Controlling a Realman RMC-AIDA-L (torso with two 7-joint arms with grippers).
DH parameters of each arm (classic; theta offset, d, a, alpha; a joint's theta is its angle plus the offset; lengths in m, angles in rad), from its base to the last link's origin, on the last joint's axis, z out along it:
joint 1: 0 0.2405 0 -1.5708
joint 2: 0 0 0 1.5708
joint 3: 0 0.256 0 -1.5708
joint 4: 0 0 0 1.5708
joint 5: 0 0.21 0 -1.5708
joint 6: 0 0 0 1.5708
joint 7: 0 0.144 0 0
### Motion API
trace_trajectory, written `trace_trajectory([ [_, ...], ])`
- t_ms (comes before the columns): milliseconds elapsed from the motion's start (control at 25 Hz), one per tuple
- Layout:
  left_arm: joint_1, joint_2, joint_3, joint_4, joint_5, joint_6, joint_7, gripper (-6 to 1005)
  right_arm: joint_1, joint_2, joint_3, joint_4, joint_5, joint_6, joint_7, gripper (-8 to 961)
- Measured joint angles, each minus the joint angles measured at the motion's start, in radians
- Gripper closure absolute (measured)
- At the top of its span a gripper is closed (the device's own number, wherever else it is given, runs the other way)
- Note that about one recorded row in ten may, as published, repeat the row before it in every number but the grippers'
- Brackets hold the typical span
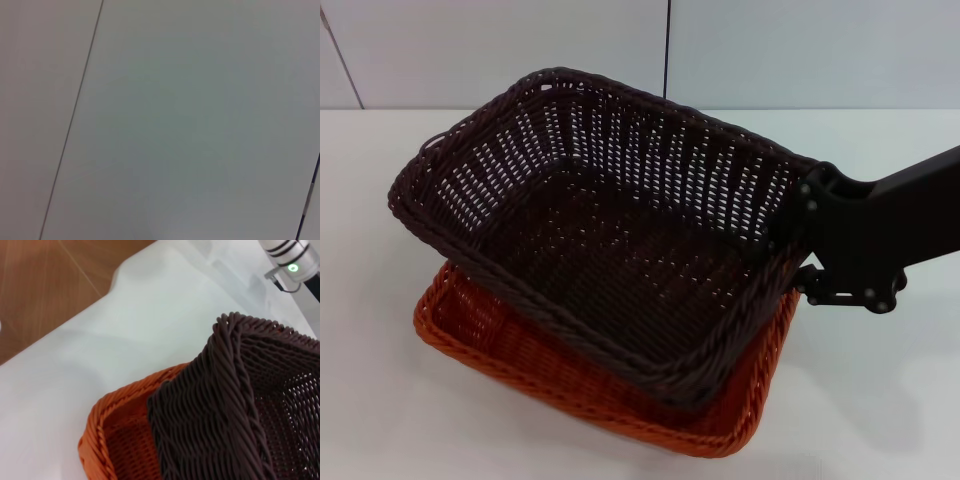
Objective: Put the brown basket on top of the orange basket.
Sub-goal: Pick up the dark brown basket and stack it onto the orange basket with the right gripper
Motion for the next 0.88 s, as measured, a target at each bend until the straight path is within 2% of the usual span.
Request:
trace_trajectory([
  [240, 0.008, 0.0, -0.004, -0.01, -0.001, 0.0, -0.006, 235, -0.002, 0.0, 0.028, 0.016, 0.007, -0.008, -0.072, 720],
  [680, 0.009, -0.005, -0.025, -0.011, 0.002, 0.005, -0.001, 235, 0.011, -0.003, 0.105, 0.124, 0.032, -0.012, -0.221, 720],
  [880, 0.004, -0.008, -0.026, -0.012, 0.003, 0.004, -0.001, 235, 0.017, -0.003, 0.108, 0.169, 0.022, -0.011, -0.252, 720],
])
